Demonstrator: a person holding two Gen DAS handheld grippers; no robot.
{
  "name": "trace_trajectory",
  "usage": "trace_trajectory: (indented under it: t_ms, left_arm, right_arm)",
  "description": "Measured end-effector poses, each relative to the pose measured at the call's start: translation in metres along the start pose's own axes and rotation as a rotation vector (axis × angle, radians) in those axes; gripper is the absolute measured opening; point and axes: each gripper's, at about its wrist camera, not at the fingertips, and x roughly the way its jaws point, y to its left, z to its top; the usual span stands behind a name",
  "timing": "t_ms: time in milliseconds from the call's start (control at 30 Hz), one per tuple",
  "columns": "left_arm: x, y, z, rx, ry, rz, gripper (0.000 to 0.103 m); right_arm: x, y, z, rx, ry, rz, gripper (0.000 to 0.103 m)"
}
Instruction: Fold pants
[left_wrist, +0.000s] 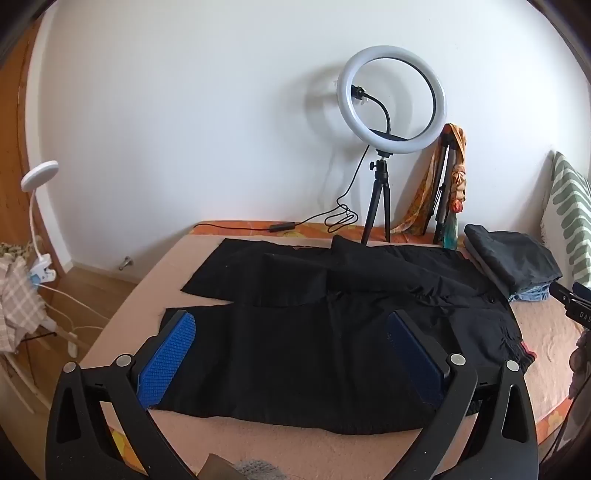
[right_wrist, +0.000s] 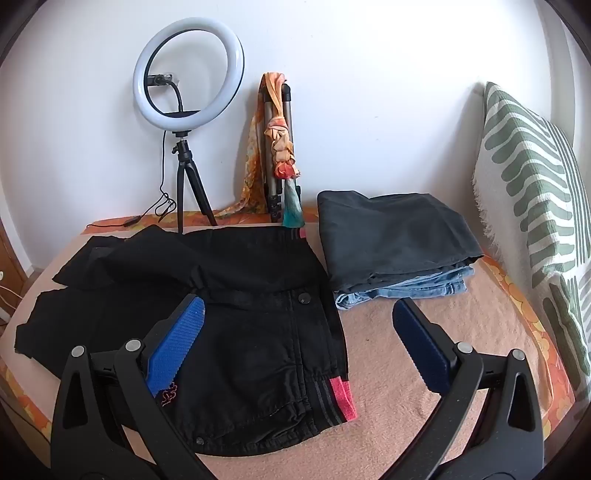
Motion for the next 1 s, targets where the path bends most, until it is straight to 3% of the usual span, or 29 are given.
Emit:
trace_trajectory:
  t_ms: [233, 267, 1000]
  left_arm:
    - [0.0, 0.004, 0.006, 0.017, -0.018, 0.01, 0.103]
    - [-0.007, 0.001, 0.002, 0.022, -0.05, 0.019, 0.103]
    - [-0.005, -0.004, 0.003, 0.022, -0.063, 0.019, 0.103]
  right_arm:
    - [-0.001, 0.0, 0.0, 0.003, 0.004, -0.003, 0.103]
    - [-0.001, 0.0, 0.0, 0.006, 0.003, -0.002, 0.103]
    - [-0.001, -0.003, 0.001, 0.003, -0.005, 0.0, 0.103]
